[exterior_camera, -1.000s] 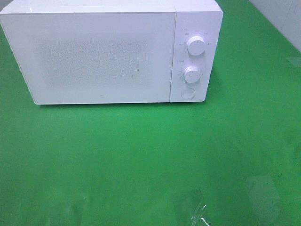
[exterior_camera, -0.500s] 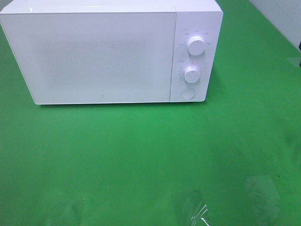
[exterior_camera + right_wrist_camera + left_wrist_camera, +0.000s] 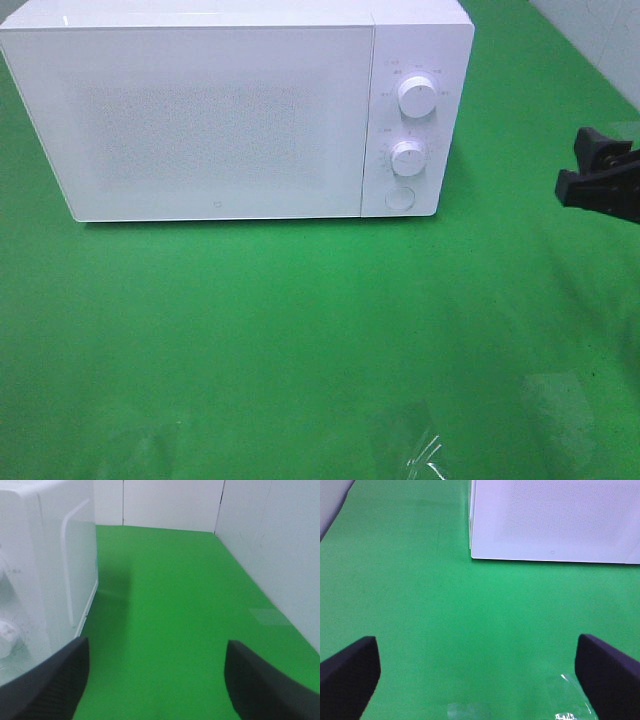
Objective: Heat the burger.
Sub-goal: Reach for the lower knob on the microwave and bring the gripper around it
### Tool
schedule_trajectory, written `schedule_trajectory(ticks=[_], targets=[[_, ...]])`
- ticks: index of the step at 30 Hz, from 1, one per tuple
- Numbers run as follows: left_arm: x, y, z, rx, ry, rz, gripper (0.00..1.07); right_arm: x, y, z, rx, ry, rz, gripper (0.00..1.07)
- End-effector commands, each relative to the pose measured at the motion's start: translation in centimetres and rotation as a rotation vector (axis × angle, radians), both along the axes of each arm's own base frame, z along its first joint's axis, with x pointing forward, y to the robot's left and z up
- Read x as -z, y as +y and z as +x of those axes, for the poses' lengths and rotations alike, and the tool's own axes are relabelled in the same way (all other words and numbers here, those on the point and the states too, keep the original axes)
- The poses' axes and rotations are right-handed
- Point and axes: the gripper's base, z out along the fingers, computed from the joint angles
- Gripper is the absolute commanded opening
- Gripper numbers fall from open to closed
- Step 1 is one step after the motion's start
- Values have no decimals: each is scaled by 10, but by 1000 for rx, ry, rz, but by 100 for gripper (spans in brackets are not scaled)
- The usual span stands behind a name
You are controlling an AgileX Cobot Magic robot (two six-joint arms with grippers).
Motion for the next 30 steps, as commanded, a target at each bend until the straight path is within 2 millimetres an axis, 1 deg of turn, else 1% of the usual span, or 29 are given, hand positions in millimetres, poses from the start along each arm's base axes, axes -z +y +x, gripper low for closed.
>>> schedule_trajectory(ticks=[1, 2, 3, 4, 7, 9, 10, 11, 12, 13, 16, 18, 19, 20, 21, 22, 23, 27, 30], targets=[[0, -1, -3, 2, -30, -5, 98, 3, 6, -1, 20, -9, -17, 75], [0, -1, -3, 2, -30, -5, 98, 6, 13, -3, 27, -11, -6, 75], [0, -1, -3, 2, -30, -5, 98, 6, 13, -3, 27, -11, -6, 75], [0, -1, -3, 2, -30, -5, 98, 8, 20, -5, 30, -20, 0, 75], [0, -1, -3, 2, -30, -5, 98, 10, 26, -7, 23, -23, 1, 75], [0, -1, -3, 2, -30, -5, 98, 14, 41, -13, 8, -46, -5, 75], [0, -1, -3, 2, -30, -5, 98, 14, 41, -13, 8, -46, -5, 75], [0, -1, -3, 2, -30, -5, 98, 16, 49, -16, -4, -53, -7, 75], [0, -1, -3, 2, -30, -5, 98, 16, 49, -16, -4, -53, -7, 75], [0, -1, -3, 2, -30, -5, 98, 18, 58, -16, -18, -52, -8, 75], [0, -1, -3, 2, -30, -5, 98, 18, 62, -16, -27, -56, -9, 75], [0, -1, -3, 2, -30, -5, 98, 19, 80, -14, -57, -68, -4, 75], [0, -1, -3, 2, -30, -5, 98, 19, 80, -14, -57, -68, -4, 75], [0, -1, -3, 2, -30, -5, 98, 20, 89, -12, -68, -71, 1, 75], [0, -1, -3, 2, -30, -5, 98, 20, 89, -12, -68, -71, 1, 75], [0, -1, -3, 2, -30, -5, 98, 20, 95, -7, -67, -76, 6, 75], [0, -1, -3, 2, -30, -5, 98, 20, 95, -7, -67, -76, 6, 75], [0, -1, -3, 2, -30, -5, 98, 20, 108, 5, -55, -95, 14, 75], [0, -1, -3, 2, -30, -5, 98, 21, 112, 9, -54, -97, 15, 75]])
